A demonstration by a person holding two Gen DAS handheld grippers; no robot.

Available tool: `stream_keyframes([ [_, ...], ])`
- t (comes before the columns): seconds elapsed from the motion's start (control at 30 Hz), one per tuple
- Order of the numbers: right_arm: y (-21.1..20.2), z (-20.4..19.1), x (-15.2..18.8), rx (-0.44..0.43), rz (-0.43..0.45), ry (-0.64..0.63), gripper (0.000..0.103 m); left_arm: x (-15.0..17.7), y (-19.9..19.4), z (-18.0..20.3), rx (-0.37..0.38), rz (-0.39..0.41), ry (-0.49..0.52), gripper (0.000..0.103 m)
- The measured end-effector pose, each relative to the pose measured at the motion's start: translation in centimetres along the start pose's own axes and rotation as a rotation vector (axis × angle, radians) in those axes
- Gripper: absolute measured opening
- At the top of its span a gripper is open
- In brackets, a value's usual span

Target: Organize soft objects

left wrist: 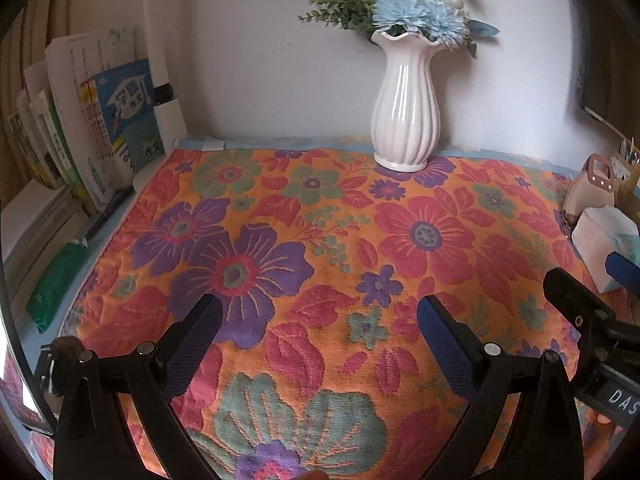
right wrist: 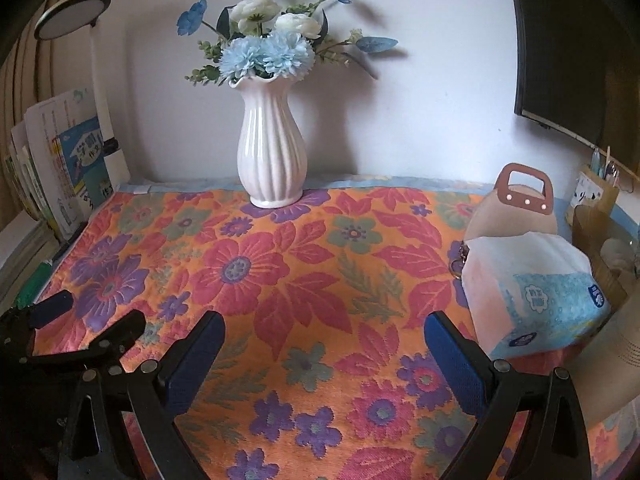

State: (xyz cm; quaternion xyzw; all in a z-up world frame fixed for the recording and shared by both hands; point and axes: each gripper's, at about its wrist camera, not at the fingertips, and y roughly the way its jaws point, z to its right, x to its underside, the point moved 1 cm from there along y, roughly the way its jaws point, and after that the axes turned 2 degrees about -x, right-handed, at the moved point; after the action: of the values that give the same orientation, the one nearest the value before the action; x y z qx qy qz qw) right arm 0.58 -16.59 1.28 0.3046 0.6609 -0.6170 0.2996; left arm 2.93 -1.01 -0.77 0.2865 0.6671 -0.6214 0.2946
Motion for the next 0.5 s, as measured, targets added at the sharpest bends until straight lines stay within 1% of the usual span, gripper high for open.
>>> stream_keyframes([
  [0.27,0.0,-1.5,0.3,0.048,0.008,-0.074,0.100,0.0,0.2,0.0,-0.026,-0.005,0.001,0.098],
  [0.5,-0.1,-1.5,0.3,0.049,0.009,-0.066,0.103,0.0,0.3,0.1,-0.021,-0.009,0.011,0.098],
])
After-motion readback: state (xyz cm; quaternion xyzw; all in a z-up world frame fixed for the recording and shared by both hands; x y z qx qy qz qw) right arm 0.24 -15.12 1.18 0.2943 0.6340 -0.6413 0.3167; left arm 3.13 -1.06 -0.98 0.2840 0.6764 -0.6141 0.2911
